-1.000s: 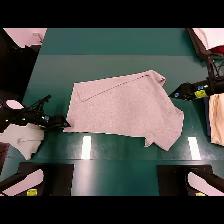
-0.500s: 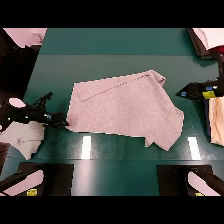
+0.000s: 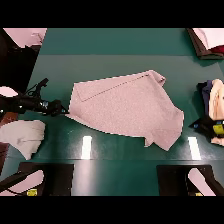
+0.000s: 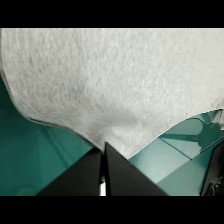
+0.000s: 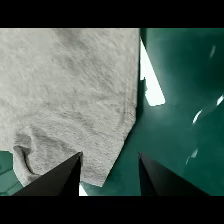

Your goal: Fold the shirts.

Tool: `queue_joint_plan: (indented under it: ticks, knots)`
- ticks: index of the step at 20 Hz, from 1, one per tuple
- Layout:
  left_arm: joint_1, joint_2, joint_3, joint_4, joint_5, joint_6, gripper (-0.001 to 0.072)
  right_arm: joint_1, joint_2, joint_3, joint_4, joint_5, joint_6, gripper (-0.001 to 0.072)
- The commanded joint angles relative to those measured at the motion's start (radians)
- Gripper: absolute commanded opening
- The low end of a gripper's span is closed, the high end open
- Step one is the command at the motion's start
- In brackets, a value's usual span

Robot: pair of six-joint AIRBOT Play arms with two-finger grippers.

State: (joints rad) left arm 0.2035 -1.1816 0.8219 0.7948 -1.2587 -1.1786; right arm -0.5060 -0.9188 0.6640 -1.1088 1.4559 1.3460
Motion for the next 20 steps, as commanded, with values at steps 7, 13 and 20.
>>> queue_joint_plan:
  ticks: [7,13,20]
  knots:
    - [0.0,0.001,0.011,-0.024,-0.006,0.005,0.0023,0.021,-0.172,-0.196,0.176,-0.205,-0.072,0.0398]
    - [0.0,0.001,0.017,-0.024,-0.014,0.005,0.0023,0.161,-0.18,-0.177,0.173,-0.265,-0.072,0.0013]
    - [0.0,0.084,0.454,-0.026,-0.023,-0.054,0.0023,0.161,0.076,0.303,0.176,-0.275,-0.018,0.0012]
